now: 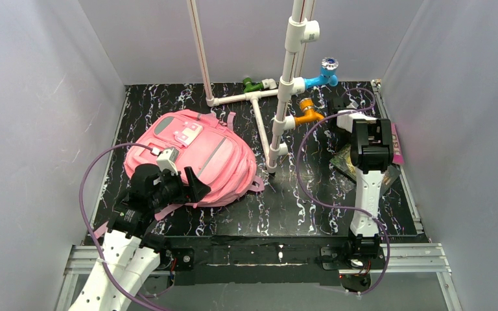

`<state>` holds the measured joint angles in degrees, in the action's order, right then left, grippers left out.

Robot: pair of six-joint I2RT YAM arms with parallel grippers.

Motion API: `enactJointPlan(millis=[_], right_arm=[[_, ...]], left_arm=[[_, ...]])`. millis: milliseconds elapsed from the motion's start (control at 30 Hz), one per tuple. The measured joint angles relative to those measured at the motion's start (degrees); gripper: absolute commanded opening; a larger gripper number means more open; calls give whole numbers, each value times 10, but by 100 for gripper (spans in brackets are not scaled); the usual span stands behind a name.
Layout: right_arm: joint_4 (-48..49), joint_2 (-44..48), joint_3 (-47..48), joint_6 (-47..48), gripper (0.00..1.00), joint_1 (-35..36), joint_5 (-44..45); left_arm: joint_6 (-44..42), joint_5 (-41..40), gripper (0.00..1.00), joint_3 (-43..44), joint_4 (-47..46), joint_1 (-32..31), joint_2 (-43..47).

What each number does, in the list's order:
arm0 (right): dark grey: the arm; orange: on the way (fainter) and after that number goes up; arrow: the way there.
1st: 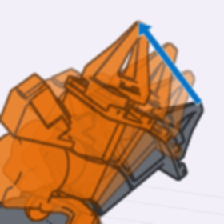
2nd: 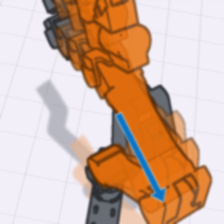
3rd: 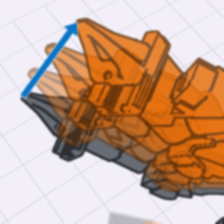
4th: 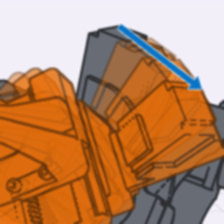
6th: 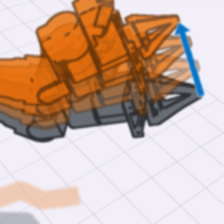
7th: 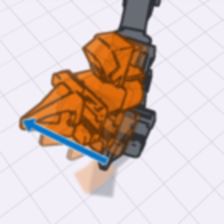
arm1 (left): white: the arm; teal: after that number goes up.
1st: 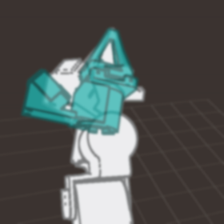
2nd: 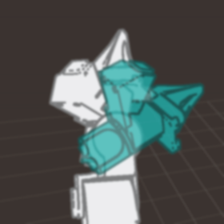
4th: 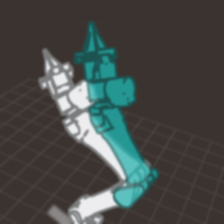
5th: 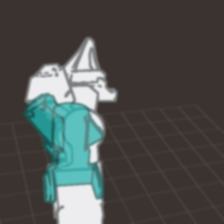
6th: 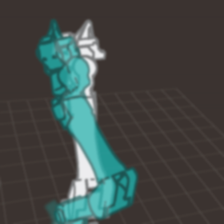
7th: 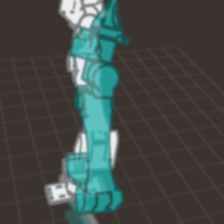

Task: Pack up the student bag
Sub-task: Pick up the book from the center of the board.

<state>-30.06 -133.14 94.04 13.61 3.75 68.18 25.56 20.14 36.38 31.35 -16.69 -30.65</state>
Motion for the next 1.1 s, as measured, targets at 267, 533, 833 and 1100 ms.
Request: enactJointPlan(millis=[267,533,833,1100], right_arm=[[-11,270,-64,-76,1,32,-50],[-52,560,-225,-219,1,23,-217],[-209,774,-296,-318,1,23,-597],[-291,863,-400,-360,1,24,-970]], left_arm=[[0,-12,73,0,1,0,0],[2,-35,73,0,4,0,-3],[68,-33,74,7,36,0,-70],[198,83,86,17,-4,-1,-61]])
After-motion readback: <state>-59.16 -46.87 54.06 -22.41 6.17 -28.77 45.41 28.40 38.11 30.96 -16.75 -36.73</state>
